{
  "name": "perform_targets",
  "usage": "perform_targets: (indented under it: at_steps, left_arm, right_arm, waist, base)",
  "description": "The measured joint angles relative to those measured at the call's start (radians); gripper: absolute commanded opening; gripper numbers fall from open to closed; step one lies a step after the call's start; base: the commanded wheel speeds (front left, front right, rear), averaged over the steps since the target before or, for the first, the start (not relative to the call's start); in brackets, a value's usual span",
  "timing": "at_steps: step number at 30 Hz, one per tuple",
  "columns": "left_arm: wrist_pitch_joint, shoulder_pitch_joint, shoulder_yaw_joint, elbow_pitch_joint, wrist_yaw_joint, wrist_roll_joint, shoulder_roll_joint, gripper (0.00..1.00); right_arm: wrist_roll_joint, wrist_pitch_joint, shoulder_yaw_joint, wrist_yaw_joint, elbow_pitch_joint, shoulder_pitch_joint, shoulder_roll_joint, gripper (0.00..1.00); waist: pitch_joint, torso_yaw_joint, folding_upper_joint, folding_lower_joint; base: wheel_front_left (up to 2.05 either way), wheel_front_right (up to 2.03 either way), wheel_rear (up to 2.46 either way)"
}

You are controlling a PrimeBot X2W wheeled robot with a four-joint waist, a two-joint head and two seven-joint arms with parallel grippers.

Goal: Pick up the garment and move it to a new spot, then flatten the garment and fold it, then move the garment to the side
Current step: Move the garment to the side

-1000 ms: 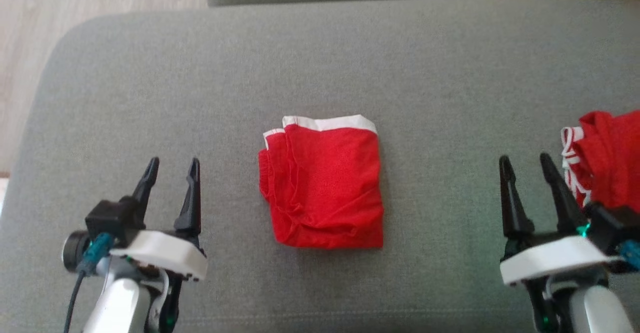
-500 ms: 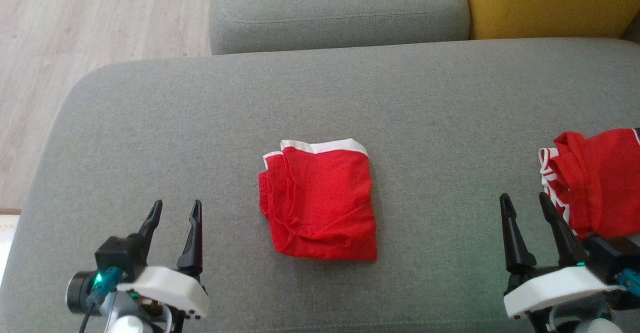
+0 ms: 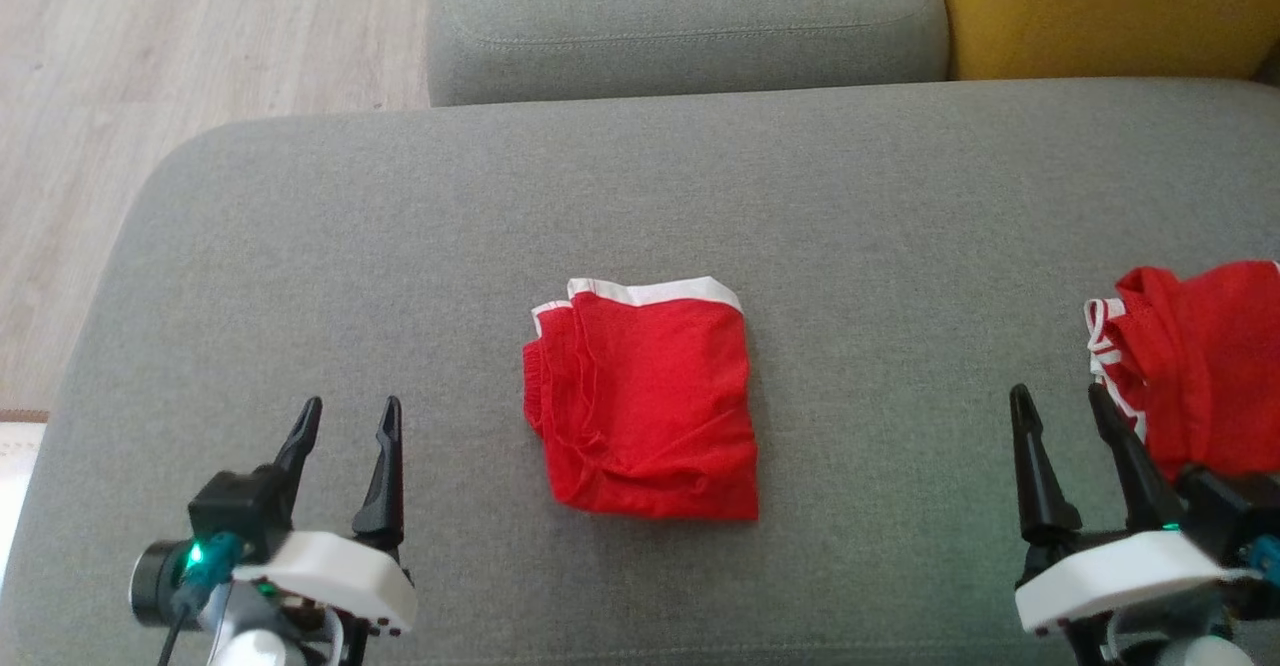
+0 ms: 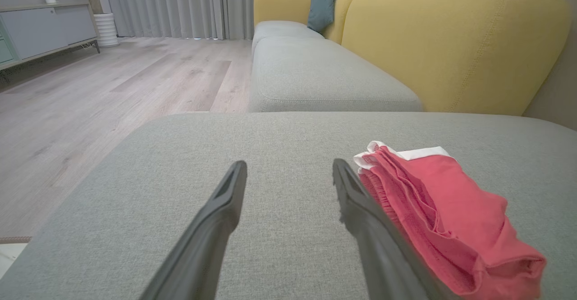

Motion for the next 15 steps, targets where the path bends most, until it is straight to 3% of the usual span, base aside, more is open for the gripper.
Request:
perform_targets:
  at_steps: [15]
  left_arm:
    - [-0.002,-0.004,-0.006,-0.010,0.008,0.000,0.007,1.00]
  right_arm:
    - [-0.002,0.000,-0.011,0.000,-0.005,0.000,0.000,1.00]
  waist:
    - [0.010,0.014,0.0000,0.0000]
  base:
    - [0.00,0.00,0.00]
